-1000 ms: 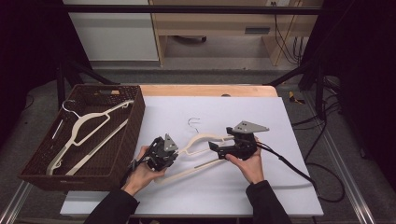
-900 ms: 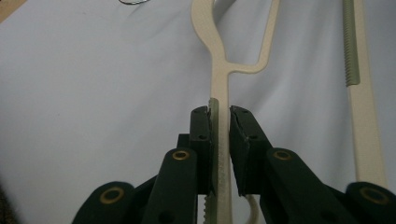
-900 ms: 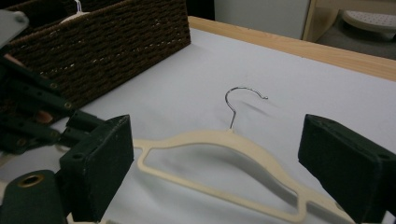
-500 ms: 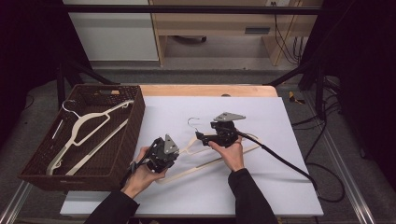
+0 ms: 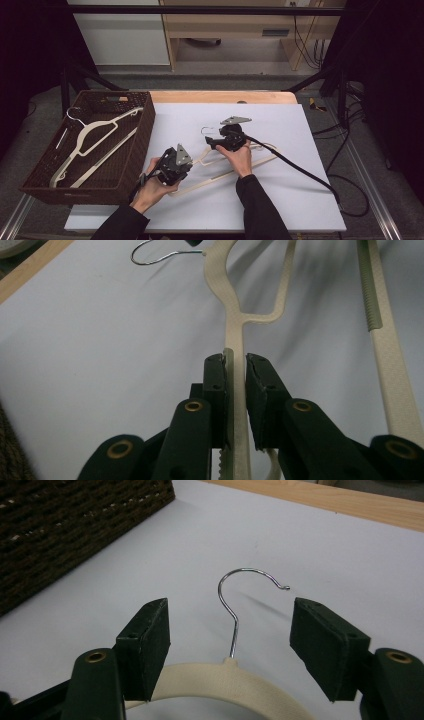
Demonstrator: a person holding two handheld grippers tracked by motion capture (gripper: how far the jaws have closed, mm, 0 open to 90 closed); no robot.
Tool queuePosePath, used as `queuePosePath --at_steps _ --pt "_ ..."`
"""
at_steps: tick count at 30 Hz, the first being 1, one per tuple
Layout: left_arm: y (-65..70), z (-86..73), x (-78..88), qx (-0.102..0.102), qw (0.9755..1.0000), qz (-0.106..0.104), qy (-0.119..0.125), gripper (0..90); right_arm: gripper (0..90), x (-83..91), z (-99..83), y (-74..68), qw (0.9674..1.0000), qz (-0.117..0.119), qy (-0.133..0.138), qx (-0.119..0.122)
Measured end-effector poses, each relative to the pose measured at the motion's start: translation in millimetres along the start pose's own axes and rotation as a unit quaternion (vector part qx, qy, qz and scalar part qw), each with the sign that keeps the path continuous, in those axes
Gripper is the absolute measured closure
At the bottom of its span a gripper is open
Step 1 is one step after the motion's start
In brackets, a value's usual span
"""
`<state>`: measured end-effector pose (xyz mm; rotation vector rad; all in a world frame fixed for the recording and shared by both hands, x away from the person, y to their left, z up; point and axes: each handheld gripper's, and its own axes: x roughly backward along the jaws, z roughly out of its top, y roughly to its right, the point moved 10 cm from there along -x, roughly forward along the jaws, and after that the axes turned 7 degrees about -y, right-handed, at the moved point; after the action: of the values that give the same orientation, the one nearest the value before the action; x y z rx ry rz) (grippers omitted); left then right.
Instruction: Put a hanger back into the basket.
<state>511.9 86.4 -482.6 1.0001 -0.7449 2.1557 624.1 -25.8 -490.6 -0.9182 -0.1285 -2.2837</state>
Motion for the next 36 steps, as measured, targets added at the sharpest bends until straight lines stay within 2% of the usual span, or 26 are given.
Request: queuePosePath --at_steps 9,22,25,28,30,32,36 --pt "1.7 3.3 3.8 -0.001 1.0000 0.002 0.008 79.5 39.3 -17.9 -8.4 1.3 0.9996 -0.003 -0.026 -0.010" --pt "6.5 2.1 2.3 -0.012 0.9999 0.003 0.002 79.5 67.6 -25.5 -16.3 6.7 0.9981 -0.009 -0.058 -0.019" --pt "8.4 1.8 0.9 -0.012 0.9999 0.002 0.003 79.5 73.6 -26.5 -18.1 7.7 0.9977 -0.007 -0.066 -0.017" --pt "10.1 1.1 -0.5 -0.014 0.9999 0.002 0.001 79.5 82.9 -26.7 -19.1 4.7 0.9968 0.006 -0.073 -0.032" --pt "11.5 0.3 -0.6 -0.014 0.9999 -0.001 -0.001 79.5 84.2 -26.5 -19.7 3.8 0.9961 0.005 -0.076 -0.046" --pt "13.3 -0.2 -1.7 -0.013 0.9999 -0.005 0.003 79.5 88.0 -25.9 -20.3 4.5 0.9961 0.003 -0.076 -0.044" --pt "15.9 -2.9 -2.5 -0.016 0.9998 -0.008 -0.002 79.4 88.6 -22.1 -19.8 4.4 0.9963 -0.007 -0.073 -0.045"
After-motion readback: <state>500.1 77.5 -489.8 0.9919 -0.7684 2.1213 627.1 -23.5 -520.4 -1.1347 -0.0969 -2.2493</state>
